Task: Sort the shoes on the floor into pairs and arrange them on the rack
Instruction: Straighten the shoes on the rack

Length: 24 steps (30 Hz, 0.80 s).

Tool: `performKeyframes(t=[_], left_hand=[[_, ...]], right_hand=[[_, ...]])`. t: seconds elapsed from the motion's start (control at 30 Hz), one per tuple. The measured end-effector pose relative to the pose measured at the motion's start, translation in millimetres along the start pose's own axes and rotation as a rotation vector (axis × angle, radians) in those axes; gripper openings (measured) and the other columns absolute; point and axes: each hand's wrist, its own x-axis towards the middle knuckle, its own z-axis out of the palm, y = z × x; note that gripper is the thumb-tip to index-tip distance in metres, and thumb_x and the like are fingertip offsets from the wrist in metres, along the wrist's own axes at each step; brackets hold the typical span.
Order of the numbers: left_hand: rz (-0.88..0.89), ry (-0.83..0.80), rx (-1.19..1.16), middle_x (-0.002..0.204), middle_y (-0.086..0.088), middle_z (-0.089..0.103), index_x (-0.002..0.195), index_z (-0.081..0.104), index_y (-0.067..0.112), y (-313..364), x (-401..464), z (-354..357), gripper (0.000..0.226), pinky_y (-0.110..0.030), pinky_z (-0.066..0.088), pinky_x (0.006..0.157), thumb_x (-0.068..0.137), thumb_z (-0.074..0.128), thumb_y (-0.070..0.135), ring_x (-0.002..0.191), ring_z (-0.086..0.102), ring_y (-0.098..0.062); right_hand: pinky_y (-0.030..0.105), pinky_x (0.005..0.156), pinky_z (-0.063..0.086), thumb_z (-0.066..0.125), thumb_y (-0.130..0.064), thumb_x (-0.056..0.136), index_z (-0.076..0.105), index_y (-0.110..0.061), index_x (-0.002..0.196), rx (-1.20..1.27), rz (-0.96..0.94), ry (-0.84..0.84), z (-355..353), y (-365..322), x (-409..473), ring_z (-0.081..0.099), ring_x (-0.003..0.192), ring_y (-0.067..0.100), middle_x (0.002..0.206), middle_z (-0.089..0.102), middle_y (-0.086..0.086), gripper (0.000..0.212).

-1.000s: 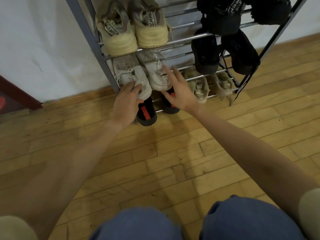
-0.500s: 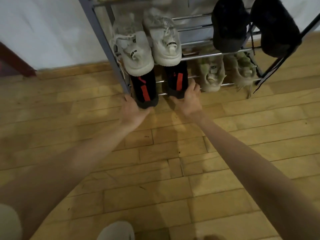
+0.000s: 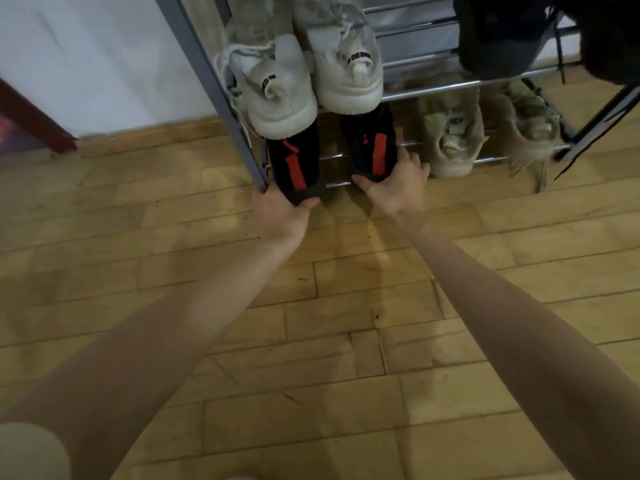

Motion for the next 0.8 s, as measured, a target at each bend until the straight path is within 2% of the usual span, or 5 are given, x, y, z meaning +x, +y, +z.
performKeyframes(t=[0.27, 0.47, 0.57, 0.67, 0.8], left_hand=[[-0.031, 0.027, -0.062, 0.115, -0.006, 0.066, 0.122, 0.061, 0.018, -11.5, 8.2, 5.4, 0.086, -0.04, 0.055, 0.089, 0.051, 0.067, 0.068, 0.107, 0.062, -0.023], [0.009, -0.005, -0.064, 0.104, -0.008, 0.072, 0.109, 0.067, 0.011, -13.1, 6.3, -3.4, 0.046, -0.039, 0.057, 0.082, 0.07, 0.08, 0.033, 0.098, 0.066, -0.024], [-0.015, -0.021, -0.045, 0.111, -0.01, 0.068, 0.112, 0.063, 0.01, -7.2, 2.2, -7.1, 0.045, -0.036, 0.055, 0.082, 0.075, 0.076, 0.032, 0.101, 0.065, -0.024], [-0.053, 0.04, 0.034, 0.12, -0.014, 0.053, 0.119, 0.047, 0.004, 5.2, -20.7, -6.1, 0.051, -0.03, 0.044, 0.079, 0.081, 0.07, 0.029, 0.108, 0.055, -0.027], [0.357, -0.014, 0.04, 0.111, -0.006, 0.049, 0.116, 0.047, 0.008, 24.8, -52.7, -0.8, 0.037, -0.022, 0.04, 0.074, 0.084, 0.064, 0.018, 0.093, 0.053, -0.015]], right_hand=[[0.039, 0.106, 0.029, 0.073, -0.056, 0.07, 0.05, -0.009, 0.132, 0.03, -0.133, 0.038, 11.4, -19.0, -20.1, 0.048, 0.121, 0.028, 0.123, 0.061, 0.009, 0.081], [0.034, 0.101, 0.028, 0.07, -0.06, 0.072, 0.046, -0.01, 0.137, 0.031, -0.147, 0.049, 22.5, -20.0, -28.3, 0.047, 0.119, 0.03, 0.124, 0.059, 0.011, 0.085], [0.033, 0.102, 0.033, 0.065, -0.062, 0.076, 0.041, -0.011, 0.142, 0.062, -0.207, -0.052, 14.1, -8.1, -26.3, 0.047, 0.119, 0.03, 0.126, 0.058, 0.012, 0.087], [0.035, 0.105, 0.039, 0.055, -0.049, 0.092, 0.042, -0.009, 0.142, 0.129, -0.262, -0.093, -7.4, 16.1, -33.1, 0.045, 0.125, 0.027, 0.132, 0.053, 0.013, 0.066], [0.042, 0.091, 0.049, 0.051, -0.024, 0.093, 0.053, -0.002, 0.12, 0.043, -0.257, 0.216, -43.3, 70.6, -41.7, 0.052, 0.108, 0.03, 0.119, 0.051, 0.018, 0.035]])
